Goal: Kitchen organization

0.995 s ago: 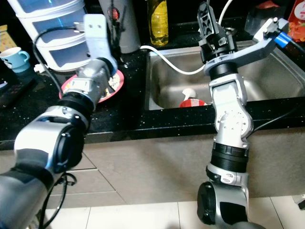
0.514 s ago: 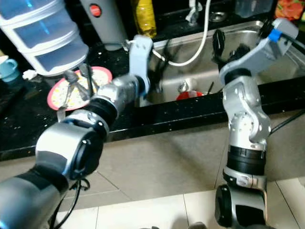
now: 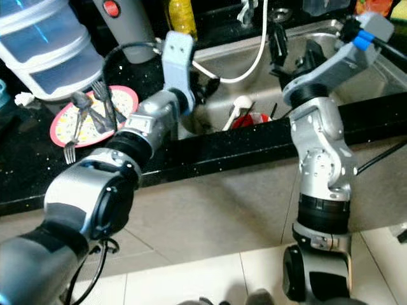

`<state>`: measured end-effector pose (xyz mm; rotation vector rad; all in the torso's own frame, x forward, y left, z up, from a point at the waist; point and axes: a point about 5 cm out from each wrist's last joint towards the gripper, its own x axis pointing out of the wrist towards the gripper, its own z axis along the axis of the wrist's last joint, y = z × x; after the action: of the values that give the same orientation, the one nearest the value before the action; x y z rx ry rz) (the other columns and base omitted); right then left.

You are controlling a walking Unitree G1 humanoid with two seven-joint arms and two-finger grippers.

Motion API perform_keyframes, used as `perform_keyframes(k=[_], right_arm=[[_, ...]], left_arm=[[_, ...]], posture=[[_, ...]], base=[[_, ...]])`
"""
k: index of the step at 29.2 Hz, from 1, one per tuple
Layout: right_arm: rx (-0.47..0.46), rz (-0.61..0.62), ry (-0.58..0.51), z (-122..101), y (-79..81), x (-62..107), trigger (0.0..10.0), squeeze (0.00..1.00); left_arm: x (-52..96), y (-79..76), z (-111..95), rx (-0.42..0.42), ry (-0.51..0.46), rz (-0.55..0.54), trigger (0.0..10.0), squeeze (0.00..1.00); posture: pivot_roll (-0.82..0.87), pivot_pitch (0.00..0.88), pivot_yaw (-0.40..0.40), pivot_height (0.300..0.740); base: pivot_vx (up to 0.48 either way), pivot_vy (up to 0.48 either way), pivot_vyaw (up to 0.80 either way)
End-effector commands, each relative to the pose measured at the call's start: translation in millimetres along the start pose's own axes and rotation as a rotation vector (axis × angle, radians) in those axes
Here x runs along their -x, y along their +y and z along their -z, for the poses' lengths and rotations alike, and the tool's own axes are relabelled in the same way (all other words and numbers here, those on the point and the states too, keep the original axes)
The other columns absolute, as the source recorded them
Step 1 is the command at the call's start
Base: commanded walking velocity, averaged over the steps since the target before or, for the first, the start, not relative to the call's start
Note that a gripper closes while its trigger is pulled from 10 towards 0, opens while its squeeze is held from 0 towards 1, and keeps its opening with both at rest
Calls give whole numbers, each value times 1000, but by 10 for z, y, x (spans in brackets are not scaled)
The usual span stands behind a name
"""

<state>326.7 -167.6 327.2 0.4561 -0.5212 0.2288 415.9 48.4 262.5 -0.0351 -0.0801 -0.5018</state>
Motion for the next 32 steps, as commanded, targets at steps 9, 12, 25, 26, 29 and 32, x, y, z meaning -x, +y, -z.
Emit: perform_keyframes(k=[9, 12, 25, 26, 29, 32], right_arm=[[135, -390, -35, 40, 738, -404, 10000, 0], [138, -431, -25, 69, 801, -417, 10000, 0], [240, -148, -168, -282, 178, -711, 10000, 0], [250, -143, -180, -305, 149, -698, 10000, 0], [252, -143, -186, -312, 139, -698, 10000, 0], [258, -212, -146, -259, 283, -808, 10000, 0]], left_arm=[[621, 1064, -612, -361, -431, -670, 10000, 0], [690, 1145, -635, -381, -443, -714, 10000, 0], [552, 901, -905, -565, -498, -522, 10000, 0], [527, 865, -891, -576, -492, -508, 10000, 0], [532, 875, -896, -573, -495, -519, 10000, 0], [684, 1061, -982, -528, -548, -629, 10000, 0]], posture=[[35, 58, -10, 740], [34, 61, -28, 740], [74, 46, 132, 740], [75, 43, 123, 740], [60, 53, 81, 740], [37, 48, -41, 740]], base=[[0, 0, 0], [0, 0, 0], [0, 0, 0], [0, 0, 0], [0, 0, 0], [0, 0, 0]])
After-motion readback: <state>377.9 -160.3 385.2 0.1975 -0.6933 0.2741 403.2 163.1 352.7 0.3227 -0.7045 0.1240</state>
